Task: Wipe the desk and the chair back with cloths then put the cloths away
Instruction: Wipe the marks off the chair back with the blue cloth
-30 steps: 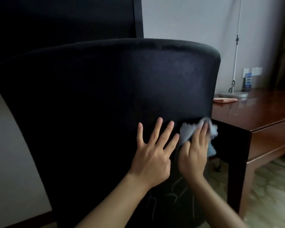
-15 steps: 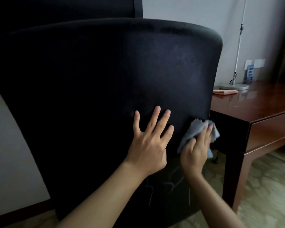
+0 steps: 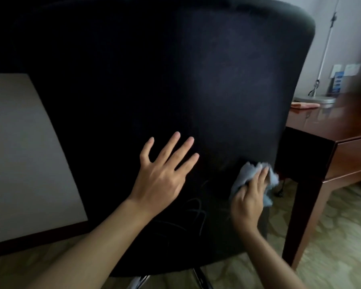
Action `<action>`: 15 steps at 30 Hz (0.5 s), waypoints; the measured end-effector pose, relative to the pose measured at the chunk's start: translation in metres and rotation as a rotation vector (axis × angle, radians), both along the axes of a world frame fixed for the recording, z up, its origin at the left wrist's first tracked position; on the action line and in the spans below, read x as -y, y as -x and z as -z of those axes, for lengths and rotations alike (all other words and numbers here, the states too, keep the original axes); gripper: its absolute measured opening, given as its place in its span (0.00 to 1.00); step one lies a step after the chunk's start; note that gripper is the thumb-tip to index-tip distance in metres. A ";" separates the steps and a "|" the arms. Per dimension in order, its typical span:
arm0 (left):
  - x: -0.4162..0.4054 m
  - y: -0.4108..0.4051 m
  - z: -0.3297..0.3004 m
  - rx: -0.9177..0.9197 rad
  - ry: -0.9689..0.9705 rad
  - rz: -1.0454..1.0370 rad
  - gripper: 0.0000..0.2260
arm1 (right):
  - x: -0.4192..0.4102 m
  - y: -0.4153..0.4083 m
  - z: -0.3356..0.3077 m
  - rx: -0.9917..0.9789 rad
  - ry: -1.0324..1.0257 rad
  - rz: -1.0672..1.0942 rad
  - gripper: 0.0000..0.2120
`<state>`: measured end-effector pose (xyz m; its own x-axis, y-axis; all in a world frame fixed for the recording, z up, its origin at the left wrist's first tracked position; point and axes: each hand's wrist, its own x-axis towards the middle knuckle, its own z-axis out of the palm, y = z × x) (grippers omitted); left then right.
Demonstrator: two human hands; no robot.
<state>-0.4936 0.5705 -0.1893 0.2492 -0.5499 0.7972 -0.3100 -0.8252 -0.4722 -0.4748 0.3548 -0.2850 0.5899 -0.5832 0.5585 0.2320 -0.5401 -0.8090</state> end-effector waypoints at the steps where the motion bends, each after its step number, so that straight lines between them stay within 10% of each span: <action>1: -0.006 -0.001 0.004 0.003 0.000 -0.004 0.22 | 0.000 -0.003 -0.016 0.035 0.028 0.001 0.30; 15: -0.014 -0.012 0.019 0.064 0.051 0.114 0.17 | -0.037 0.020 0.040 -0.160 -0.130 -0.052 0.31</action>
